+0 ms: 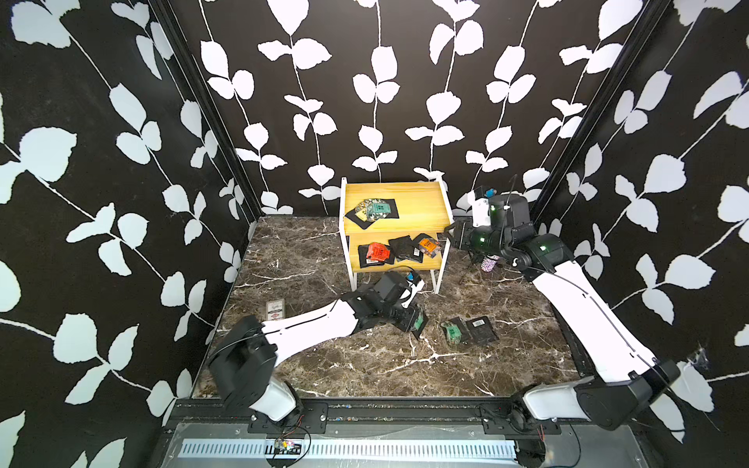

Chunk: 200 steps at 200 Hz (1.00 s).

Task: Remove the tea bags from the shelf
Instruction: Place the tea bag at the center of the board.

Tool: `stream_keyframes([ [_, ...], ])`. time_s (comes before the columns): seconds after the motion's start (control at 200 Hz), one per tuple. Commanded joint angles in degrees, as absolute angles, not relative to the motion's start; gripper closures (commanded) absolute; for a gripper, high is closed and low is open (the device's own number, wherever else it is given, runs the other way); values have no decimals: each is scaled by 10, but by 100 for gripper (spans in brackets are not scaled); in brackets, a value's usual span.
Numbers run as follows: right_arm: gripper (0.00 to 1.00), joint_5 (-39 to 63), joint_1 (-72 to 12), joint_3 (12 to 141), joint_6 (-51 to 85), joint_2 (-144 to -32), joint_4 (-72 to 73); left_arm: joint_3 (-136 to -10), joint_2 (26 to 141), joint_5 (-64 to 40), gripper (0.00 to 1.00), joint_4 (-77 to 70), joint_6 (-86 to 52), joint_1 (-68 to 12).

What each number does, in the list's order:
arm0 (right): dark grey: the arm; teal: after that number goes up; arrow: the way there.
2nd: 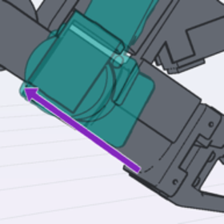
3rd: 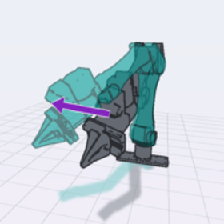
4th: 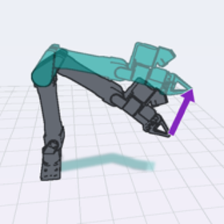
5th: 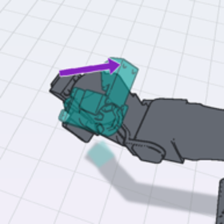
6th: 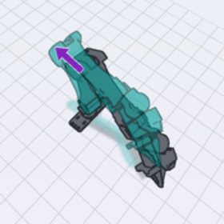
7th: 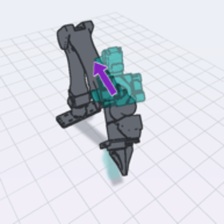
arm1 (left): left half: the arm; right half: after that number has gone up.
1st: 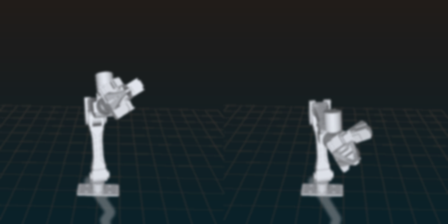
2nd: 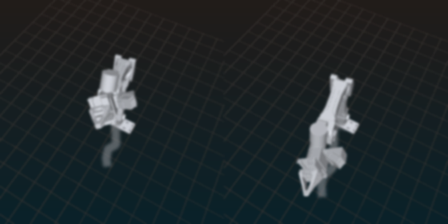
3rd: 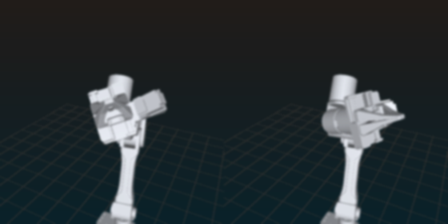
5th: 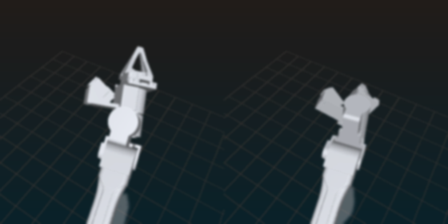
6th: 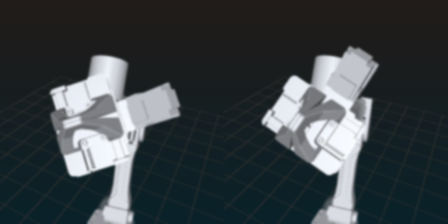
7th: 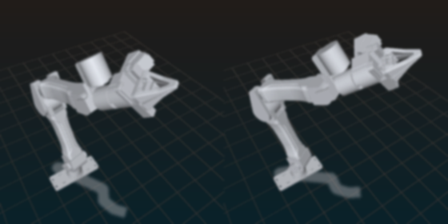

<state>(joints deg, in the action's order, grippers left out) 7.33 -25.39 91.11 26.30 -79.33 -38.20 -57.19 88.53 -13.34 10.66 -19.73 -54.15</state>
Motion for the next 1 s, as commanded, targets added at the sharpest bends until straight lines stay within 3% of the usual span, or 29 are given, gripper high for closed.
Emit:
stream_keyframes([
  [0.0,53,73,-249,905,252,-782,-383,-570,902,-150,100,54,-199,-548],
  [0.595,53,71,-247,911,248,-783,-392,-571,1008,-153,100,18,-201,-548],
  [0.745,53,70,-247,909,248,-786,-391,-569,1004,-129,80,35,-192,-548],
  [0.995,53,70,-247,903,251,-783,-384,-566,979,-77,74,83,-163,-548],
])
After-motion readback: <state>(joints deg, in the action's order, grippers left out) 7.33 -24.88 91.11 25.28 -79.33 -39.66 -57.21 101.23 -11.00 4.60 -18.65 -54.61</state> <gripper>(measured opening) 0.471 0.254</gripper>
